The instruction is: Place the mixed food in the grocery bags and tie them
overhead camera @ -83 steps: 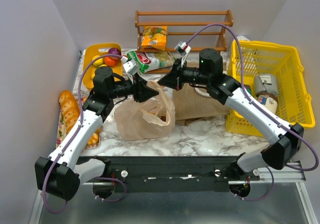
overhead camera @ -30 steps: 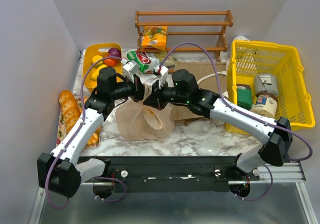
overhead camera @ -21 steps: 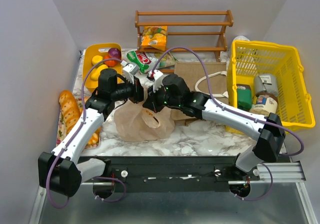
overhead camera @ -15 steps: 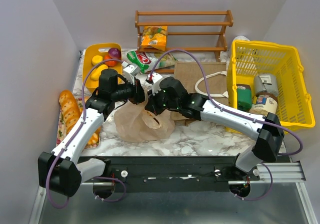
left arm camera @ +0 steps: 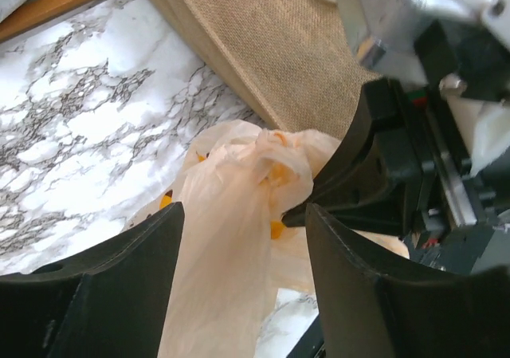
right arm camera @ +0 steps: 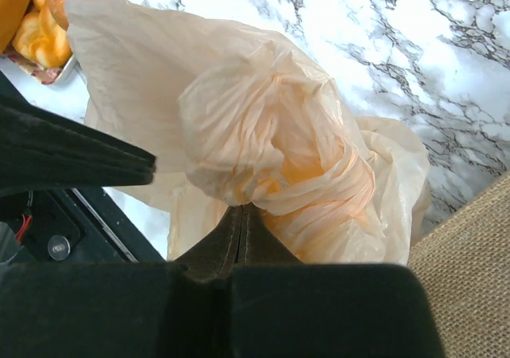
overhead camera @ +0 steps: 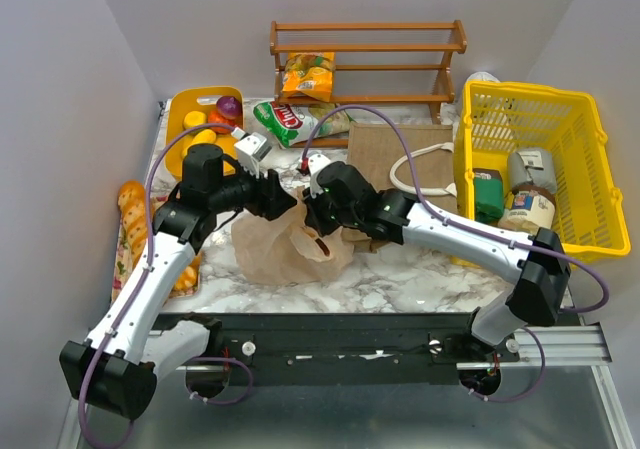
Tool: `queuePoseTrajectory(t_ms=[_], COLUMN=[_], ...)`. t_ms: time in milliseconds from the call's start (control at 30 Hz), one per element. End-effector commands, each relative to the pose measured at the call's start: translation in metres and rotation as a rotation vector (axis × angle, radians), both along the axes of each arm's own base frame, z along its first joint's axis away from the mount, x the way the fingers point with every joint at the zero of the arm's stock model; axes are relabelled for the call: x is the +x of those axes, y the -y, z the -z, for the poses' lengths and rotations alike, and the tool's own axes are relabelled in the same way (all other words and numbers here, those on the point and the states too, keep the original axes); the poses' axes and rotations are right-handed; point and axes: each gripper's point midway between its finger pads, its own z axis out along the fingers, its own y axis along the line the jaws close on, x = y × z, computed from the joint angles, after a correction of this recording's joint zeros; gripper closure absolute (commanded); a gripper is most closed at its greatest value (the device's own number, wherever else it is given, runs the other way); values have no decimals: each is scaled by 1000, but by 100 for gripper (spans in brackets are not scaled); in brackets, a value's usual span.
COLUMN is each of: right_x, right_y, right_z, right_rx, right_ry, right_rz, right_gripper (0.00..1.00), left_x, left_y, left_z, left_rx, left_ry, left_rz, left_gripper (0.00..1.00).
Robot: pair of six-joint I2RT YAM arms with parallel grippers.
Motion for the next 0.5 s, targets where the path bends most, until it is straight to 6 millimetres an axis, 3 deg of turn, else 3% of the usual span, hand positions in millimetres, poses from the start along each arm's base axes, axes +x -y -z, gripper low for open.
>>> queuePoseTrajectory(t_ms=[0, 100, 233, 467], right_x=[-2, -6, -8, -11], right_y=[11, 9, 8, 8], right_z=[-10, -13, -14, -17], right_rx=[-17, -1, 16, 30], right_ry=[37, 34, 35, 39], right_rz=[9, -14, -31, -49], right_gripper=[99, 99, 99, 99], left_x=[-16, -19, -5, 13], left_y=[-5, 2, 14, 31], left_z=[3, -2, -13, -22], left_rx=[54, 23, -40, -120], left_ry=[8, 26, 66, 73], left_rz=[56, 107, 129, 176], left_gripper=[25, 21, 21, 27])
